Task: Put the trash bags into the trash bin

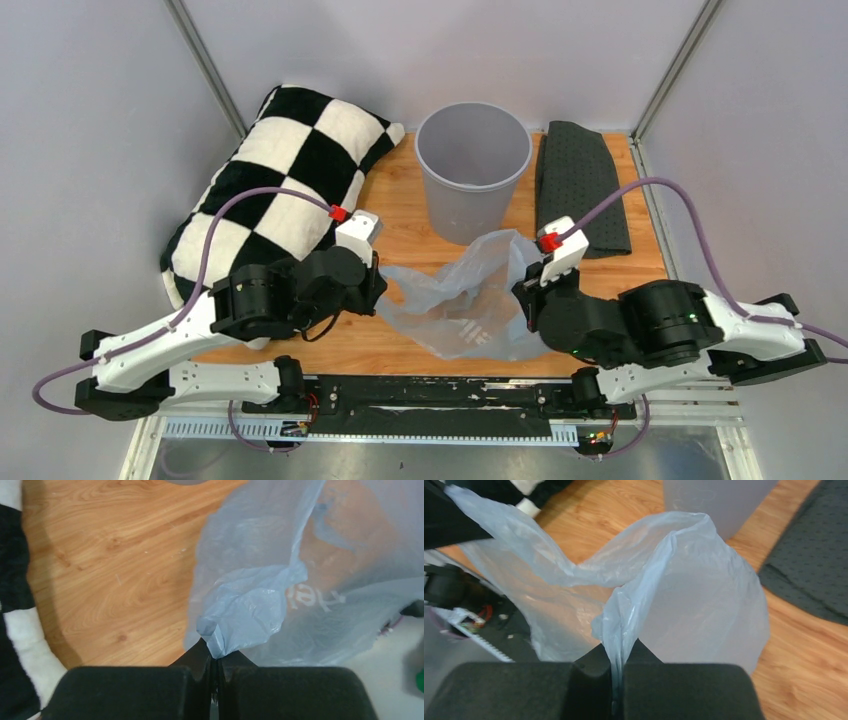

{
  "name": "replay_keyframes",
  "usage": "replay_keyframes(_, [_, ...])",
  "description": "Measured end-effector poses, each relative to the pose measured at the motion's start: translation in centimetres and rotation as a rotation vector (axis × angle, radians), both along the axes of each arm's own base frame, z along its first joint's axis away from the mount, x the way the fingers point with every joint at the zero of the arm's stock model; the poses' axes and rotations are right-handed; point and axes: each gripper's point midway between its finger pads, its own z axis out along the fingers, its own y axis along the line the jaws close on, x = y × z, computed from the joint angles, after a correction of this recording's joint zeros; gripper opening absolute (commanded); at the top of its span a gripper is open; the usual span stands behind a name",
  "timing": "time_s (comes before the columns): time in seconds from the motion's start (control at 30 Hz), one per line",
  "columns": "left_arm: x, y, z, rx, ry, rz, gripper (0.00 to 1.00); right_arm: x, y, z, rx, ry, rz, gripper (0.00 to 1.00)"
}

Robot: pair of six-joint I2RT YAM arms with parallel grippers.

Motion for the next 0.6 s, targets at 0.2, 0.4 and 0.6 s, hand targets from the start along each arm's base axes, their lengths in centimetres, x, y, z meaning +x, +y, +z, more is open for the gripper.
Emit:
replay_keyframes(0.2, [-1.9, -2.7, 0.2, -0.059, 0.083, -0.127, 0.00, -1.6, 3.2, 1.3, 0.138, 0.076, 0.116, 0.00])
replay_keyframes(0.4, [-3.1, -4.5, 0.5, -0.110, 0.143, -0.182, 0.00, -5.0, 10.4, -1.2, 0.166, 0.200, 0.259, 0.00])
replay_keyframes(0.6, [-3.2, -4.5, 1.2, -0.157, 0.152, -0.167, 0.00, -4.8, 13.7, -4.8, 0.216, 0.307, 0.253, 0.00])
